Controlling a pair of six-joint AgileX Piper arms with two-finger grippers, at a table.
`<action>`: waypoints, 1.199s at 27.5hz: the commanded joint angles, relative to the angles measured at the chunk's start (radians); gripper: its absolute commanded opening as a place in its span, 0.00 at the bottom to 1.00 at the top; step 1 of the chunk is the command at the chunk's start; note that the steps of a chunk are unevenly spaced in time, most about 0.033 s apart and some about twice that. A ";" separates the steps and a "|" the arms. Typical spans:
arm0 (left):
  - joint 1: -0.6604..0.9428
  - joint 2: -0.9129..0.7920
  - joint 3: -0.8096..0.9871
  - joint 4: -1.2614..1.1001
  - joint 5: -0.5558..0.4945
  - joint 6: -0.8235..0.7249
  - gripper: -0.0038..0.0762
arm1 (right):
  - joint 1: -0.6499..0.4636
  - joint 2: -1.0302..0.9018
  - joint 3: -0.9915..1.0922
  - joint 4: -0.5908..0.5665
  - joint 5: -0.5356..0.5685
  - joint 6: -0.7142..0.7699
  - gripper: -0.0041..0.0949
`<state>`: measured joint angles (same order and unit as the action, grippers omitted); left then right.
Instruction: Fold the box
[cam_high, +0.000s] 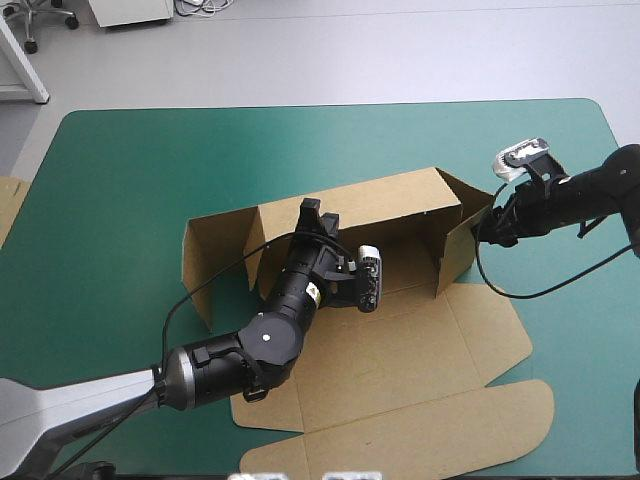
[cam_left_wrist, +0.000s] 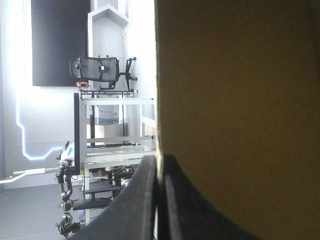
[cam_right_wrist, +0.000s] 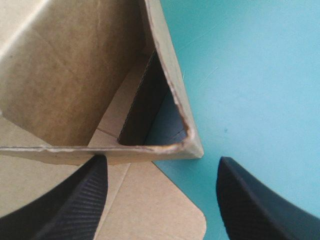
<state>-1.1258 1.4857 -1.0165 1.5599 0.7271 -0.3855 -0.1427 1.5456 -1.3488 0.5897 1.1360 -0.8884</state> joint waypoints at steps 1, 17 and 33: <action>-0.001 -0.042 -0.023 0.038 0.005 -0.014 0.04 | -0.001 -0.040 -0.022 0.056 -0.074 -0.087 0.72; -0.001 -0.042 -0.023 0.036 -0.046 -0.005 0.04 | 0.007 0.013 -0.022 0.273 0.085 -0.303 0.77; -0.001 -0.042 -0.023 0.036 -0.026 -0.005 0.04 | 0.150 0.013 -0.022 0.192 -0.053 -0.186 0.44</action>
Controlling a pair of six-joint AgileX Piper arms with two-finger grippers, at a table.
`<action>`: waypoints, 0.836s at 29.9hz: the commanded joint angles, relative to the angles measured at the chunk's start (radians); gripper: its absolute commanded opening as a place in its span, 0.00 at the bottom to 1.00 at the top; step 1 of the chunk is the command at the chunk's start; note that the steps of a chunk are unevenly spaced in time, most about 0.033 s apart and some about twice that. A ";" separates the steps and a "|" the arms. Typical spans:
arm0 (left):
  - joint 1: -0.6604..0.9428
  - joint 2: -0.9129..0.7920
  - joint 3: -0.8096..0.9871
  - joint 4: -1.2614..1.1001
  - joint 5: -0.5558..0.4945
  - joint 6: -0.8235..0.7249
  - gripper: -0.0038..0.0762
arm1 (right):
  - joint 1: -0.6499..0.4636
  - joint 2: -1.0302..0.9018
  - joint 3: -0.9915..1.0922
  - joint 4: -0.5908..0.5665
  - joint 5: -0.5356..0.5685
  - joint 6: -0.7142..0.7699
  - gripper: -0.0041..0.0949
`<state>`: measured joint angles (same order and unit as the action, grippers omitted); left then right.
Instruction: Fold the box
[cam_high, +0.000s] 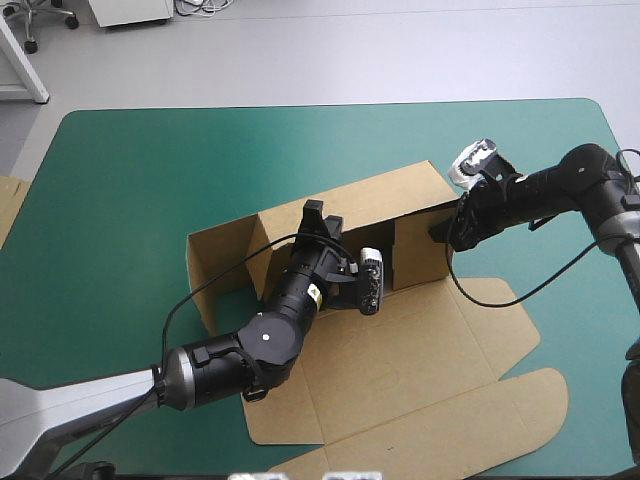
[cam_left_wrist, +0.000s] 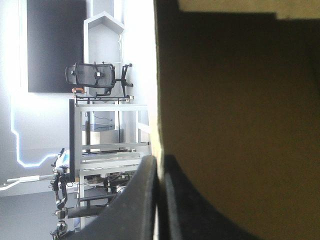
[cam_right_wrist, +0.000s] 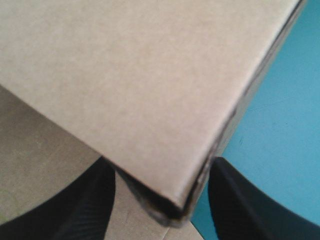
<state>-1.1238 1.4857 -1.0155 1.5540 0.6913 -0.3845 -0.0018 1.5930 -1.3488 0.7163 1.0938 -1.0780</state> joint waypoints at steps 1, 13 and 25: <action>-0.003 -0.042 -0.024 0.042 0.009 -0.006 0.04 | 0.009 -0.034 -0.022 0.068 -0.011 0.004 0.41; -0.003 -0.042 -0.024 0.053 0.002 -0.006 0.04 | 0.022 -0.034 -0.022 0.095 -0.055 0.043 0.03; -0.003 -0.042 -0.024 0.053 0.016 -0.006 0.04 | 0.027 -0.034 -0.022 0.038 -0.038 0.115 0.32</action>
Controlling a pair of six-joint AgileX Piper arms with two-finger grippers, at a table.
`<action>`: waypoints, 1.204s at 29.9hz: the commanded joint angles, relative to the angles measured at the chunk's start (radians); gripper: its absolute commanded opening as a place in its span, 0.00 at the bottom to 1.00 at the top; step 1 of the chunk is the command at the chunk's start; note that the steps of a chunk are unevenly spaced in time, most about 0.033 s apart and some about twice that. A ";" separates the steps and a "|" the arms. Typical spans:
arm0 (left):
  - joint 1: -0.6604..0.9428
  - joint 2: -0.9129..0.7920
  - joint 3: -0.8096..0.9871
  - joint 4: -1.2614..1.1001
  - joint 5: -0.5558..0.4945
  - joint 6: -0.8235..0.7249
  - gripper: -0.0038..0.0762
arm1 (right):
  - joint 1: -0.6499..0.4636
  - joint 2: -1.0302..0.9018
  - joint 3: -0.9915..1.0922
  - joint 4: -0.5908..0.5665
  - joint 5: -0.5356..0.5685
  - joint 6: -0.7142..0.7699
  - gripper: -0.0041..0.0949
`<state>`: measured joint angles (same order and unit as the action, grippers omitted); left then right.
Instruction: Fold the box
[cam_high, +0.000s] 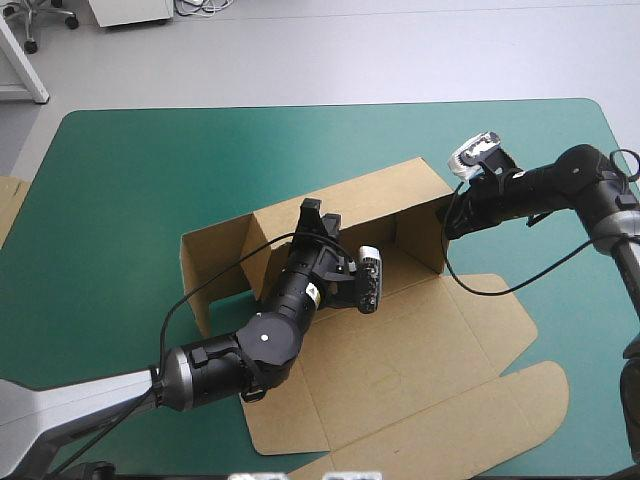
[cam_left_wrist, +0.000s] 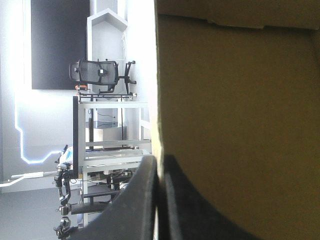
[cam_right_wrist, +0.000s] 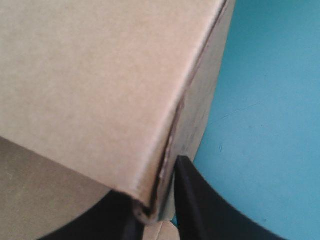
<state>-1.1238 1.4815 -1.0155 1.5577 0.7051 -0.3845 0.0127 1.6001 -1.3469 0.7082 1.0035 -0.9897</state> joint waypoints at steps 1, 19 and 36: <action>-0.003 -0.037 -0.024 0.049 0.002 -0.006 0.04 | 0.013 -0.041 -0.023 0.030 0.052 0.046 0.37; -0.003 -0.037 -0.024 0.038 0.044 -0.007 0.04 | 0.013 -0.122 0.113 -0.051 0.080 0.151 0.44; -0.003 -0.037 -0.024 0.038 0.039 -0.012 0.04 | 0.092 -0.245 0.402 0.108 -0.462 -0.037 0.44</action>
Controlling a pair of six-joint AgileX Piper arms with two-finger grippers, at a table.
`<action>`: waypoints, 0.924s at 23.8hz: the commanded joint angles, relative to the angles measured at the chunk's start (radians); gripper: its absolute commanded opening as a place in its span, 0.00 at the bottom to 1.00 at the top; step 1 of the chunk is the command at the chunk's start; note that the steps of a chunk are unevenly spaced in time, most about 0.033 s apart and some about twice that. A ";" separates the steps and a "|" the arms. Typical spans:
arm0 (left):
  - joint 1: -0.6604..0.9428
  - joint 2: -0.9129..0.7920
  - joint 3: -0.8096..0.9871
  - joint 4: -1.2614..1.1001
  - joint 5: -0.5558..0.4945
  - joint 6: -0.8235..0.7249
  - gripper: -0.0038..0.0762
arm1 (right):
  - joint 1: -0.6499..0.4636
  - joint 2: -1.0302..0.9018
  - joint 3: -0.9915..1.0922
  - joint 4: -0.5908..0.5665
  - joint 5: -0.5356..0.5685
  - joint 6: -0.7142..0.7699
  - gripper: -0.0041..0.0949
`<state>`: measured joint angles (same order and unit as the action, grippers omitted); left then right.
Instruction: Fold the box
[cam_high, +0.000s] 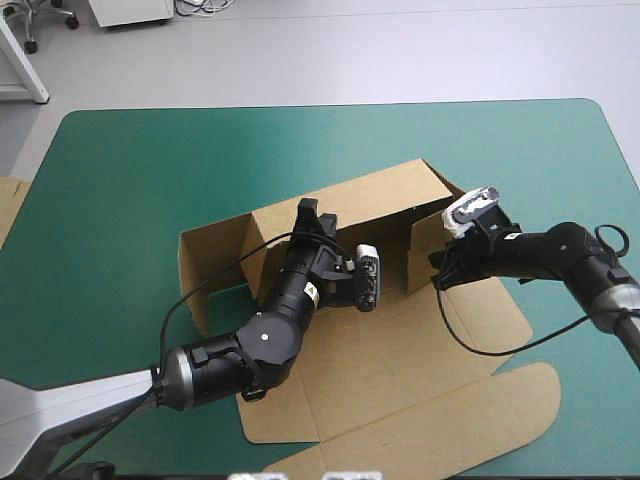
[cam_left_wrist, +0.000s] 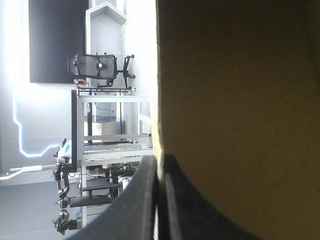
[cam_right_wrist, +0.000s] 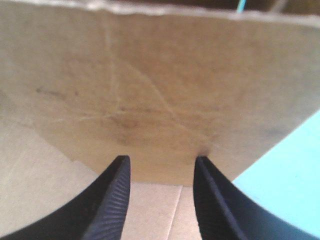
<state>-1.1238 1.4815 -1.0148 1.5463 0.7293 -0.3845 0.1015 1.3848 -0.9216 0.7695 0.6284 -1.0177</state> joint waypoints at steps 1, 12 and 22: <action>-0.003 -0.037 -0.025 0.050 0.015 -0.012 0.04 | 0.001 -0.030 -0.023 0.040 -0.091 0.017 0.44; -0.003 -0.037 -0.025 0.043 0.015 -0.012 0.04 | 0.001 -0.173 -0.023 -0.172 0.090 0.216 0.41; -0.003 -0.037 -0.025 0.035 0.015 -0.038 0.04 | -0.133 -0.224 -0.330 -0.349 0.115 0.640 0.35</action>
<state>-1.1238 1.4815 -1.0148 1.5453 0.7324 -0.4072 0.0210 1.1289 -1.1395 0.4797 0.7313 -0.5060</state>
